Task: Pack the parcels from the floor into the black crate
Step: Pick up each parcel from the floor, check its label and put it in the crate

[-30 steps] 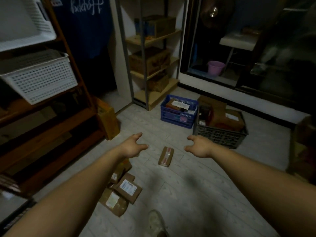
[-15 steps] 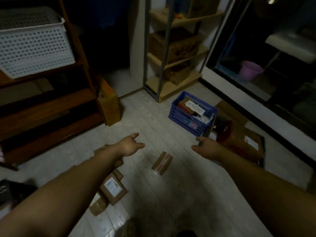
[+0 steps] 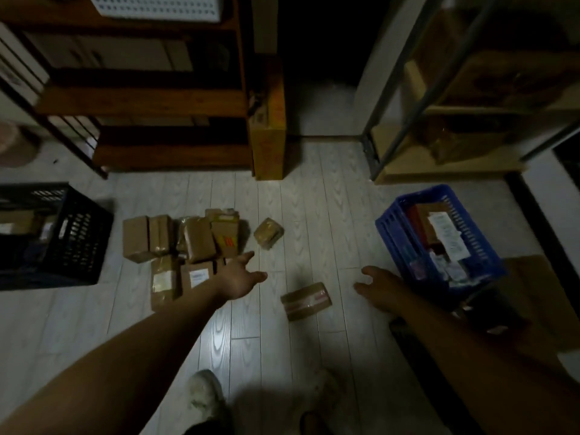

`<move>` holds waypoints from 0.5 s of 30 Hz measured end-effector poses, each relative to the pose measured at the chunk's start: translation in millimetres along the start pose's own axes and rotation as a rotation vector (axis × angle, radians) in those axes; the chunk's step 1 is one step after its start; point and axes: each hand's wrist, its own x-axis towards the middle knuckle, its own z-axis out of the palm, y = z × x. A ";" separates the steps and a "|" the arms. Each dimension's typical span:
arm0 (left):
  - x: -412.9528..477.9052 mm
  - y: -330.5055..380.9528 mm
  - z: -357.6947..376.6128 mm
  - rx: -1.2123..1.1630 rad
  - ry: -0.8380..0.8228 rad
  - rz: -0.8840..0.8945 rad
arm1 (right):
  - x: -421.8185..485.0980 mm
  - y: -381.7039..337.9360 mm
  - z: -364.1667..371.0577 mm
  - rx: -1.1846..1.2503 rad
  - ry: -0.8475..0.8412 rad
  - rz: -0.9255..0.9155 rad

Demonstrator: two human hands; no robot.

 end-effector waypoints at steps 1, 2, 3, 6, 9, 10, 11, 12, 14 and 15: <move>12.5 -5.2 13.9 -0.003 -0.004 -0.019 | 16.6 10.1 4.3 0.007 -0.006 0.000; 26.5 -11.6 28.1 0.004 -0.013 -0.045 | 32.7 20.1 10.8 0.011 -0.016 0.001; 40.9 -18.8 42.1 0.011 -0.017 -0.069 | 49.2 29.4 19.1 0.009 -0.023 -0.008; 87.3 -43.6 78.5 0.027 -0.028 -0.120 | 99.9 54.8 49.5 0.013 -0.042 -0.027; 146.5 -74.5 118.9 0.031 -0.032 -0.143 | 164.5 83.7 89.3 0.032 -0.069 -0.028; 166.7 -86.0 132.9 0.024 -0.032 -0.149 | 189.0 94.5 104.5 0.037 -0.077 -0.032; 185.7 -97.8 147.1 0.011 -0.027 -0.156 | 213.2 104.6 119.6 0.046 -0.086 -0.035; 205.4 -111.3 162.3 -0.002 -0.020 -0.163 | 237.7 114.5 135.0 0.059 -0.097 -0.029; 241.1 -137.6 193.9 -0.025 -0.015 -0.179 | 284.7 132.6 165.8 0.074 -0.107 -0.011; 257.3 -149.8 209.5 -0.043 -0.014 -0.188 | 306.0 140.1 181.3 0.079 -0.098 -0.005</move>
